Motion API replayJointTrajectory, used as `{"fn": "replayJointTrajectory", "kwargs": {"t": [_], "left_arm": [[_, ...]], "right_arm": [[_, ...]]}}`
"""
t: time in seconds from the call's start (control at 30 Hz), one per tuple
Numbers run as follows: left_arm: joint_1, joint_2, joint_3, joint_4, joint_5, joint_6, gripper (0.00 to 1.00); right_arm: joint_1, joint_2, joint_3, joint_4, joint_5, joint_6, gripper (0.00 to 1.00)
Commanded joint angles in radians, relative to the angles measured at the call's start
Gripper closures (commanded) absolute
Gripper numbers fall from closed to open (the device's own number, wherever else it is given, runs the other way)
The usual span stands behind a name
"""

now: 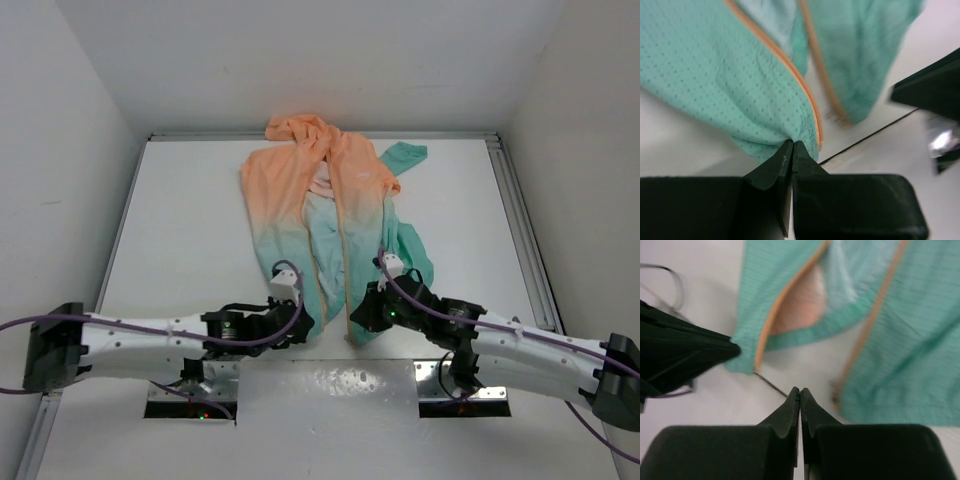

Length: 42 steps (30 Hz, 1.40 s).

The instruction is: Zip up the jacket

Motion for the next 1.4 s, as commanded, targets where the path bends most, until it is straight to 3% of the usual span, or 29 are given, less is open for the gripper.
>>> {"fn": "replayJointTrajectory", "kwargs": {"t": [0.0, 0.2, 0.33, 0.8, 1.13, 1.23, 1.27, 1.37], "left_arm": [[-0.01, -0.157, -0.061, 0.135, -0.111, -0.019, 1.0], [-0.01, -0.268, -0.14, 0.29, -0.125, 0.016, 1.0], [-0.008, -0.29, -0.157, 0.312, -0.107, 0.027, 1.0], [-0.01, -0.423, -0.232, 0.387, -0.027, 0.037, 1.0], [-0.01, -0.443, -0.247, 0.433, 0.034, 0.05, 1.0], [-0.008, -0.442, -0.252, 0.448, 0.042, 0.039, 0.88], [-0.01, -0.44, -0.252, 0.451, 0.044, 0.039, 0.77], [-0.008, -0.436, -0.252, 0.456, 0.039, 0.031, 0.67]], "right_arm": [[0.007, 0.008, 0.035, 0.248, -0.088, 0.136, 0.98], [0.007, 0.054, 0.021, 0.432, -0.098, 0.245, 0.56], [0.007, 0.098, 0.0, 0.534, -0.104, 0.277, 0.52], [0.007, 0.188, -0.026, 0.623, -0.108, 0.331, 0.63], [0.007, 0.198, -0.077, 0.739, -0.118, 0.365, 0.91], [0.007, 0.198, -0.086, 0.738, -0.112, 0.368, 1.0], [0.007, 0.2, -0.094, 0.765, -0.11, 0.373, 1.0], [0.007, 0.201, -0.106, 0.793, -0.119, 0.38, 1.0]]}}
